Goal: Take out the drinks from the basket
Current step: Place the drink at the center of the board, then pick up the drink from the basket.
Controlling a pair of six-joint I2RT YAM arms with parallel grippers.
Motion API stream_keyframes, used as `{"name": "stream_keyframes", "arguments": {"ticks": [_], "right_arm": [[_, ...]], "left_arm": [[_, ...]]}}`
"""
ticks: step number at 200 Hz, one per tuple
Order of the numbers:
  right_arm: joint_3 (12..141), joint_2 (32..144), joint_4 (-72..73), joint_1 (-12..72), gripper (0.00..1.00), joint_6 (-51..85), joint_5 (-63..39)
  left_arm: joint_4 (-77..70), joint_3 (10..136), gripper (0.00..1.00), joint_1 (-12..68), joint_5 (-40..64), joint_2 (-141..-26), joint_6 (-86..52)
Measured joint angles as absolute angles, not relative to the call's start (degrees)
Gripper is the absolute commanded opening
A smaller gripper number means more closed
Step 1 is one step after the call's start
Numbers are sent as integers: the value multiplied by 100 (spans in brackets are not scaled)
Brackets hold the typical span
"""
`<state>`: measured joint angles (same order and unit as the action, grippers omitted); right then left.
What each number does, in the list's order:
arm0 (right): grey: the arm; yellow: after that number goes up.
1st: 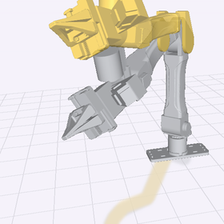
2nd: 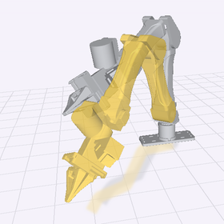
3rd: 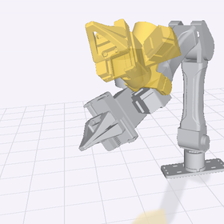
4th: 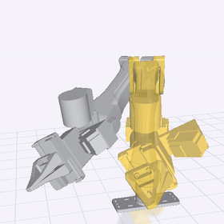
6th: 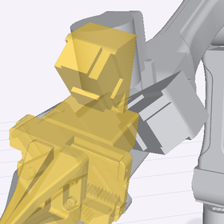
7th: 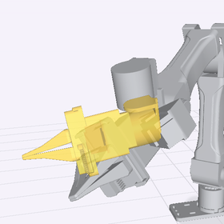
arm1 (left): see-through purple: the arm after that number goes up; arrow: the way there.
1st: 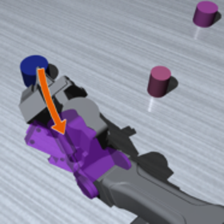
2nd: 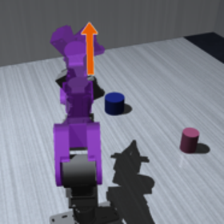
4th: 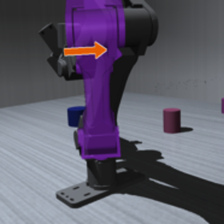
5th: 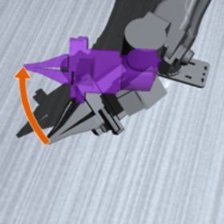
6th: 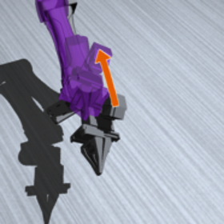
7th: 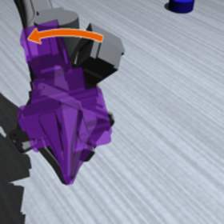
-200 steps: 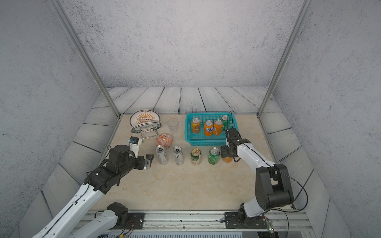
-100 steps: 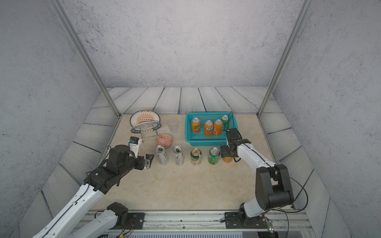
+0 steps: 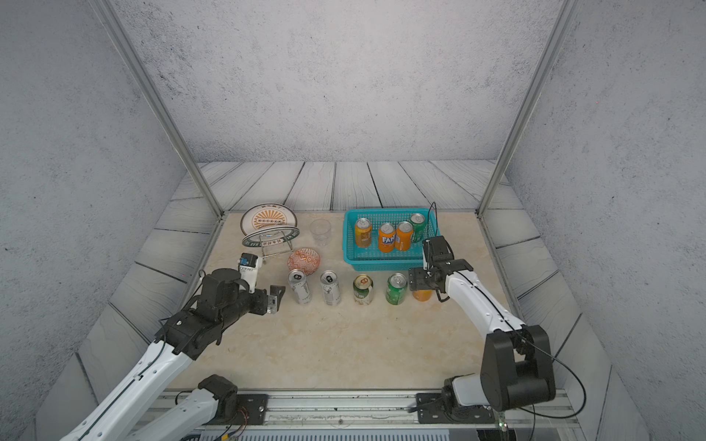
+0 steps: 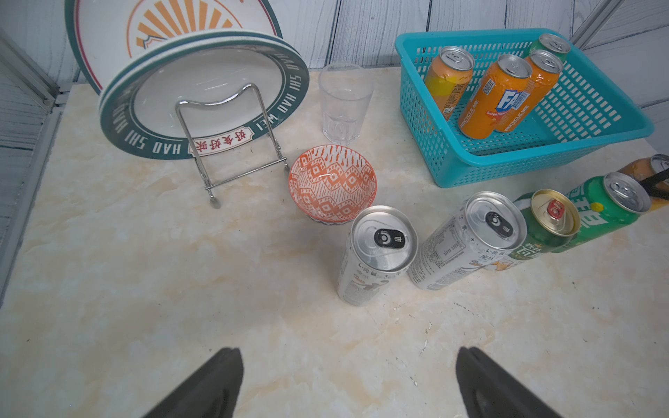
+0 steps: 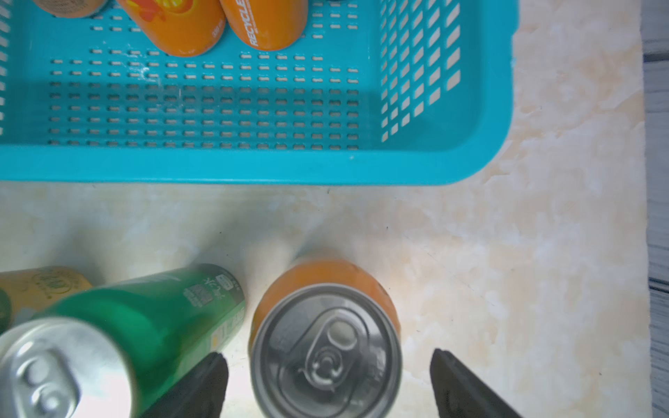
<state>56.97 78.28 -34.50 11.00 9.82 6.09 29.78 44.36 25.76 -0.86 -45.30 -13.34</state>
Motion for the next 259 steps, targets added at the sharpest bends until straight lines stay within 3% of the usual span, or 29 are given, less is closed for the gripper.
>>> {"name": "stream_keyframes", "arguments": {"ticks": [144,259], "right_arm": [[5843,5959,-4141,1100,100,919,624],[5843,5752,-4313,1100,99,952,642]], "left_arm": [[3063,5172,99,2576,-16,-5026,-1328],[3238,7422,99,2882,445,-7330,-1061]]}}
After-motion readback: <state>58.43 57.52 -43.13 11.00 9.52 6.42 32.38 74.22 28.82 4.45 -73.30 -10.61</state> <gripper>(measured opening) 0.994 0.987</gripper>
